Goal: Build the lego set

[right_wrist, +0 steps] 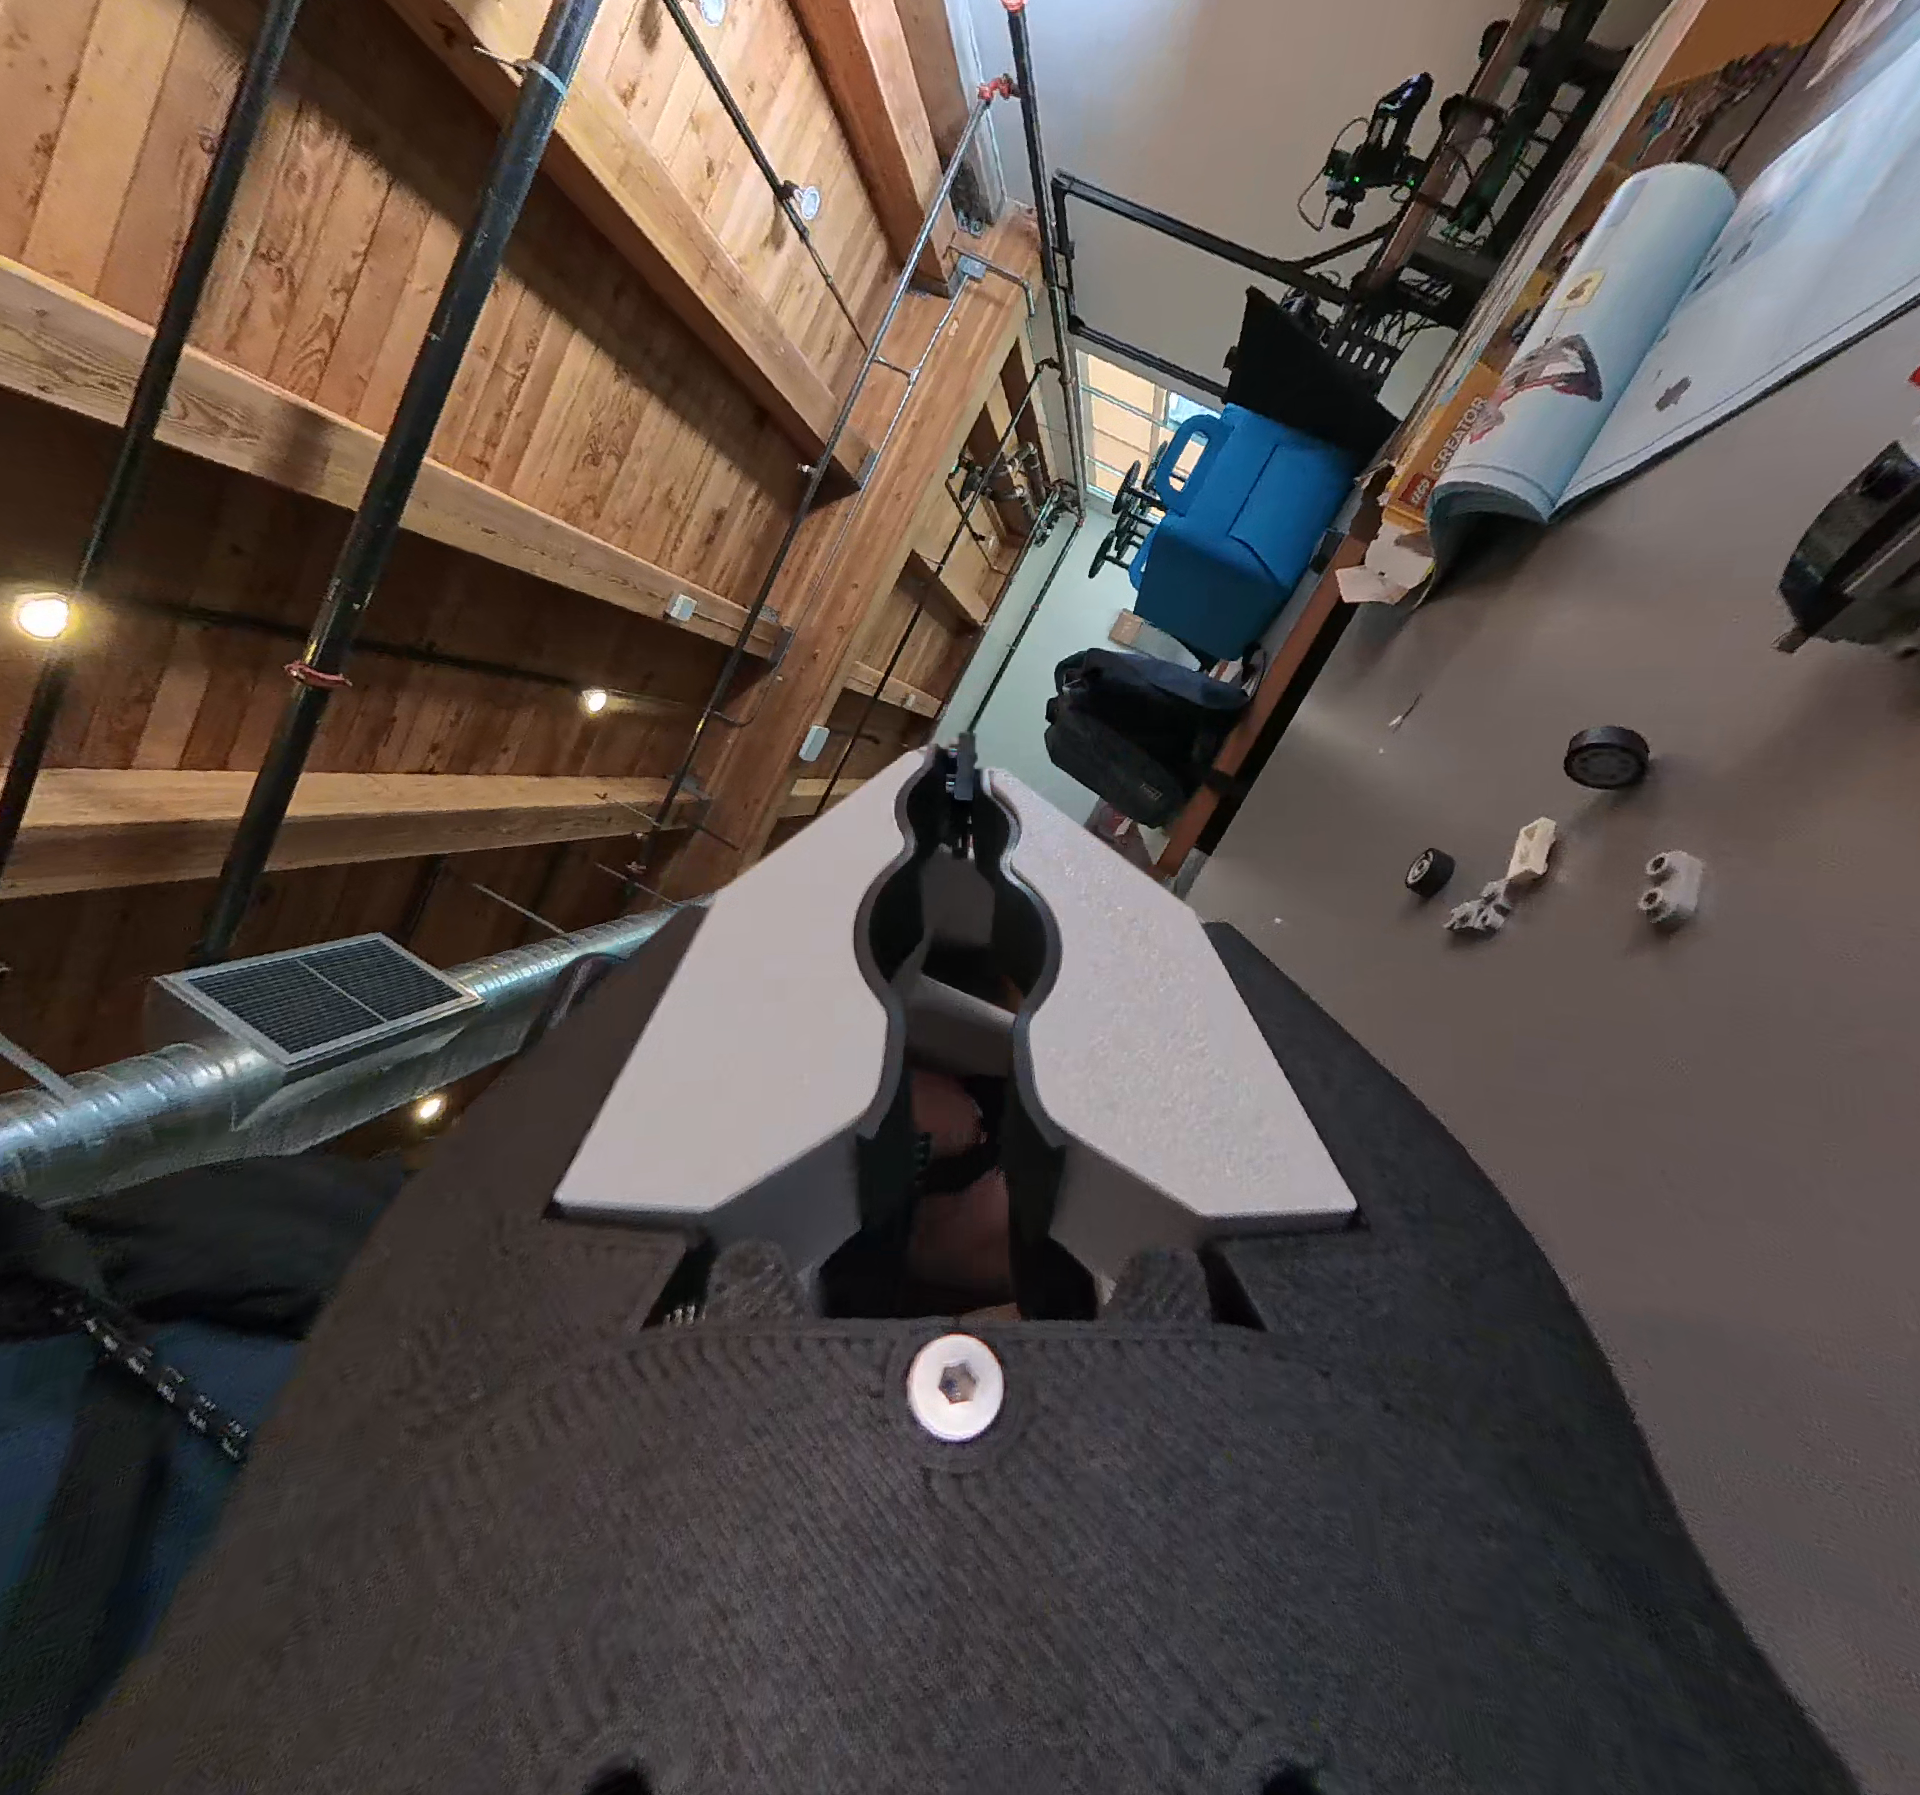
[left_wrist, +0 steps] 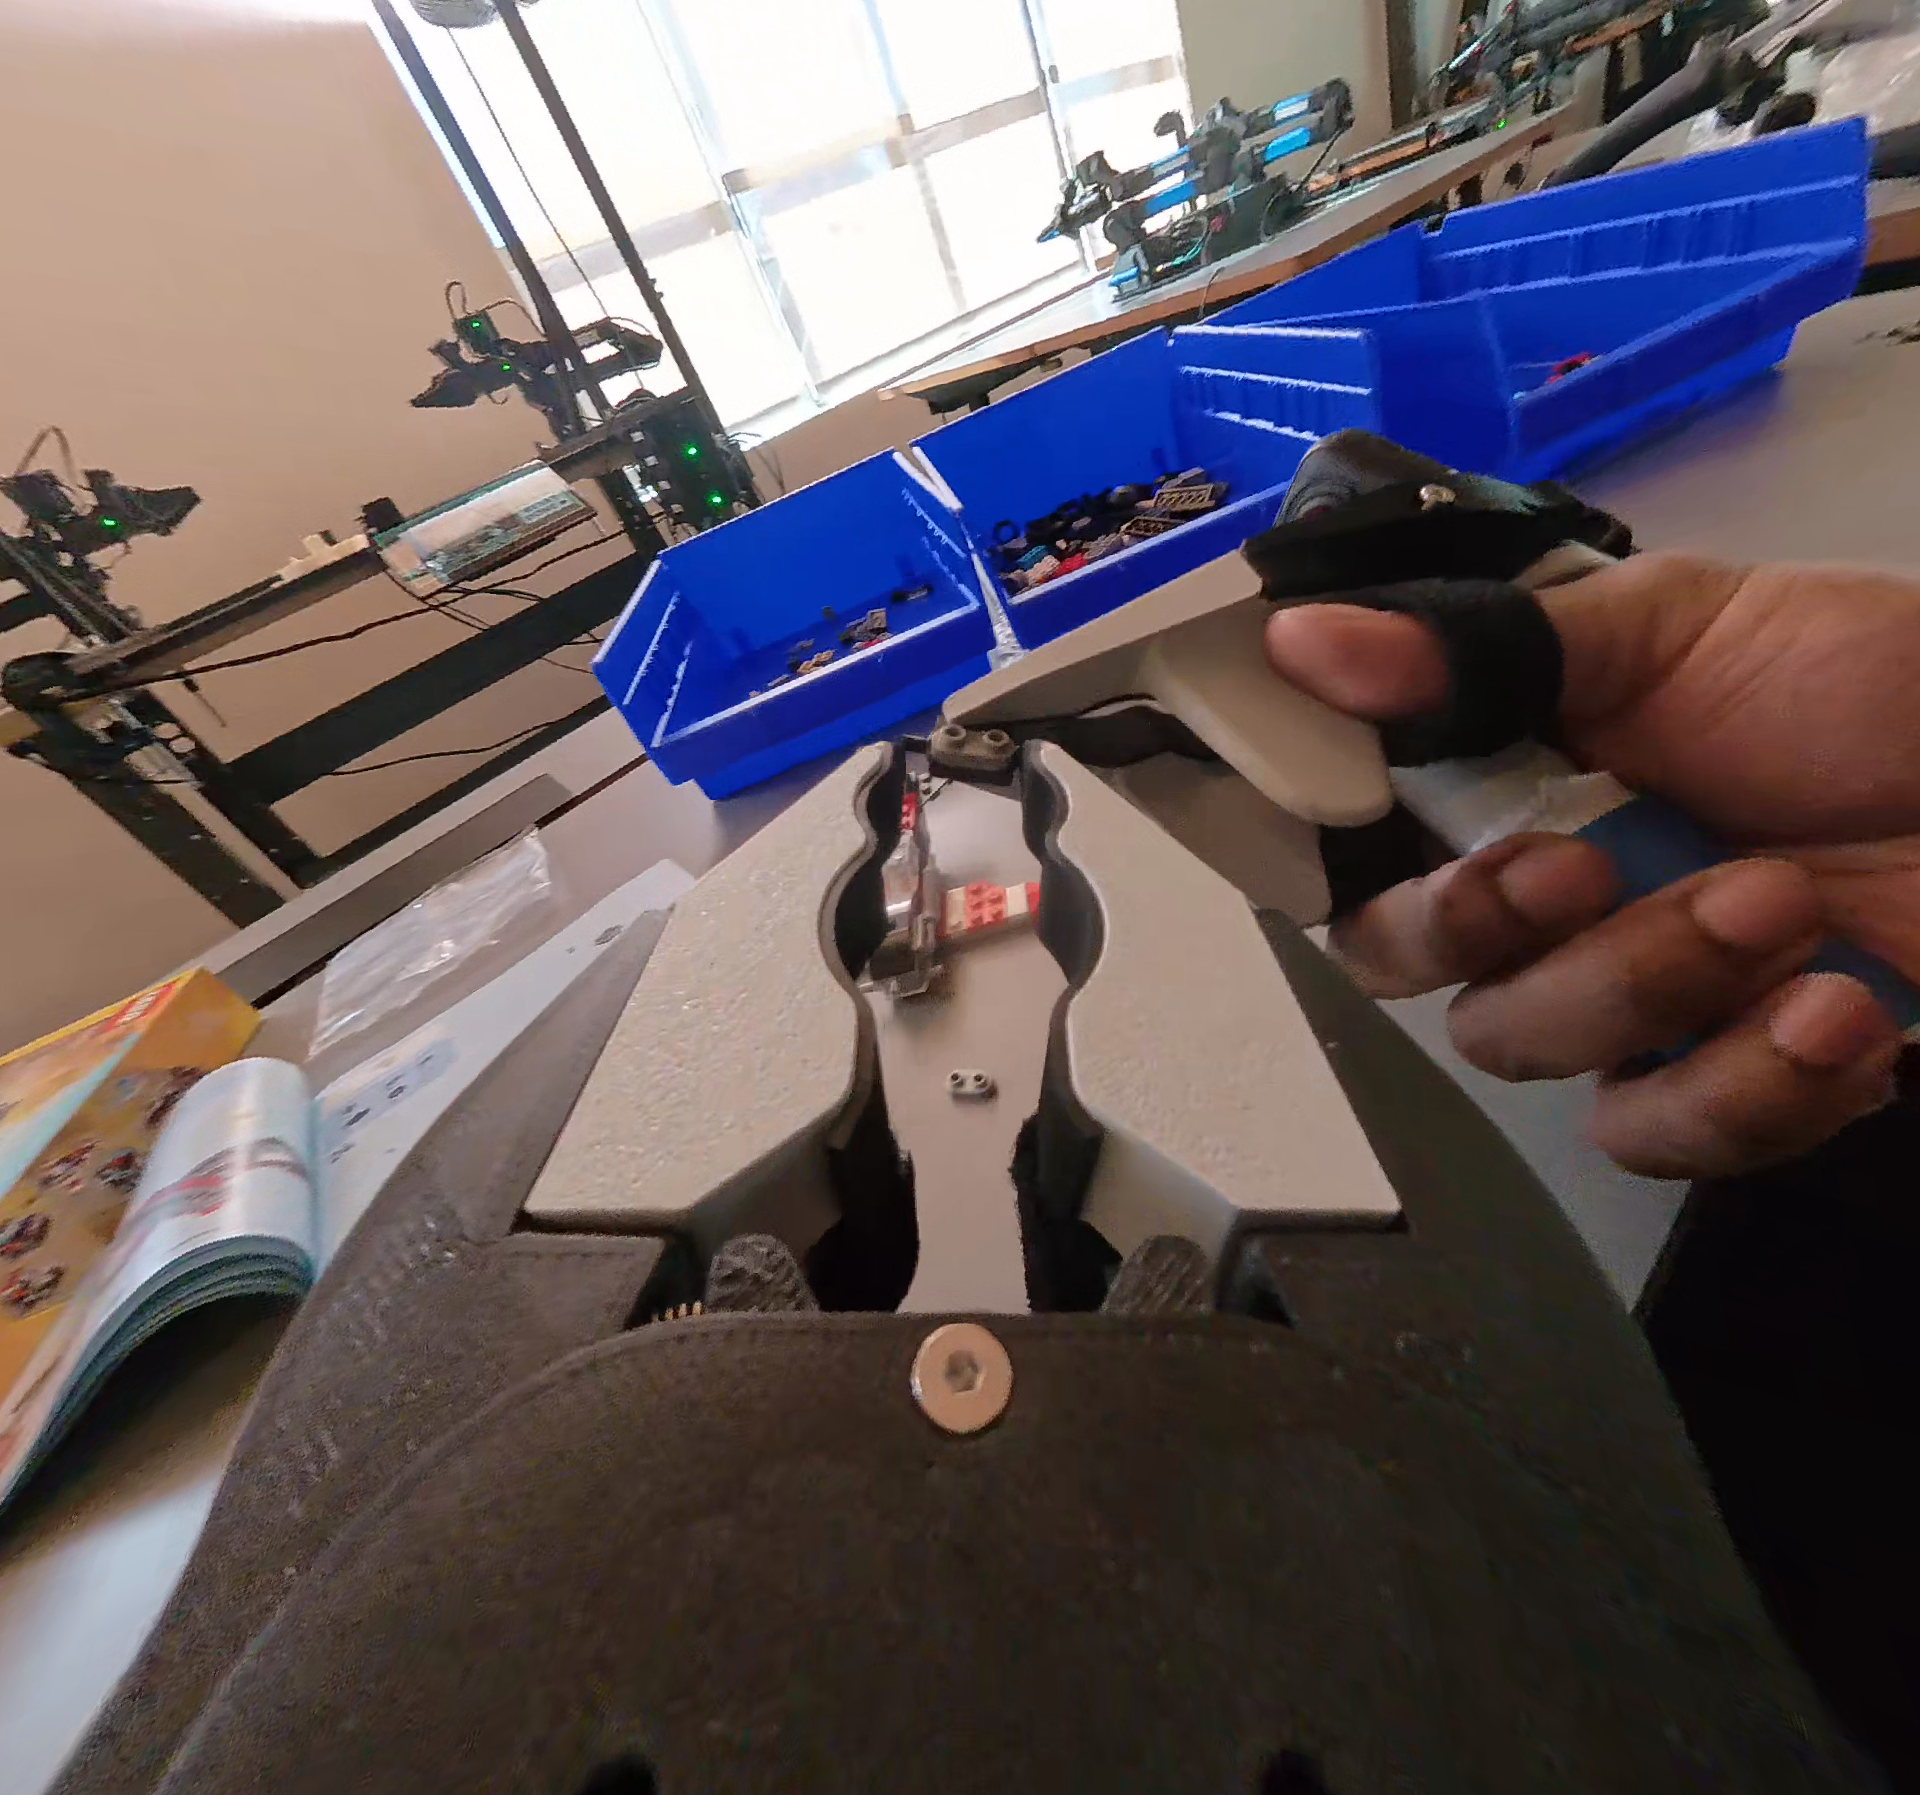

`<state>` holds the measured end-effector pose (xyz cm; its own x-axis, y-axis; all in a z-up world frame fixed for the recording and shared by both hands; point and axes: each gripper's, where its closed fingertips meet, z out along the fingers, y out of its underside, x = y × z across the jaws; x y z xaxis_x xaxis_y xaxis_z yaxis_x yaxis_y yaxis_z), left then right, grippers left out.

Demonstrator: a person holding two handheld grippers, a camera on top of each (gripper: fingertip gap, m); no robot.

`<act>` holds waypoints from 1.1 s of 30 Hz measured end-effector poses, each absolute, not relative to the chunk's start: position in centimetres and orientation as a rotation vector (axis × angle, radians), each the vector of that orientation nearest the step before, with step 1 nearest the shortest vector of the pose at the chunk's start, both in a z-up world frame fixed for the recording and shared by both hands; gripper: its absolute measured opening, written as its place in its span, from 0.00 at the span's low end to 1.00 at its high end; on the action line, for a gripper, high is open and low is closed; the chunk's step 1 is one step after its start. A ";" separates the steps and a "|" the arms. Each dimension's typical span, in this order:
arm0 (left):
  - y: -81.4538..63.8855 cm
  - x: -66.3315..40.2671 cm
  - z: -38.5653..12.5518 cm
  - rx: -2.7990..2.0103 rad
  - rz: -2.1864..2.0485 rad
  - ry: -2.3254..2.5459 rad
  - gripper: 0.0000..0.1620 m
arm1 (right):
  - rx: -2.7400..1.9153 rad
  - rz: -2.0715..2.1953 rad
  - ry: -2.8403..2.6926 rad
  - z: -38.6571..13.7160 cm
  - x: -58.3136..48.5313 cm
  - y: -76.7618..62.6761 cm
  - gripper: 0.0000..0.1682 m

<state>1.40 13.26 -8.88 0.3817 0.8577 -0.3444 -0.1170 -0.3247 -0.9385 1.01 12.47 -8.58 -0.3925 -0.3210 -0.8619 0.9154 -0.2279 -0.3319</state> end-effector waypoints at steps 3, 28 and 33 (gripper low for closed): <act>13.0 1.9 -8.8 -1.594 1.197 -0.673 0.12 | 0.814 -1.746 1.105 -8.3 1.4 12.1 0.02; 13.8 1.9 -8.2 -1.542 1.128 -0.734 0.09 | 0.801 -1.795 1.234 -8.2 1.5 12.8 0.02; 14.3 1.8 -8.2 -1.558 1.171 -0.724 0.09 | 0.795 -1.827 1.268 -8.0 1.4 13.3 0.02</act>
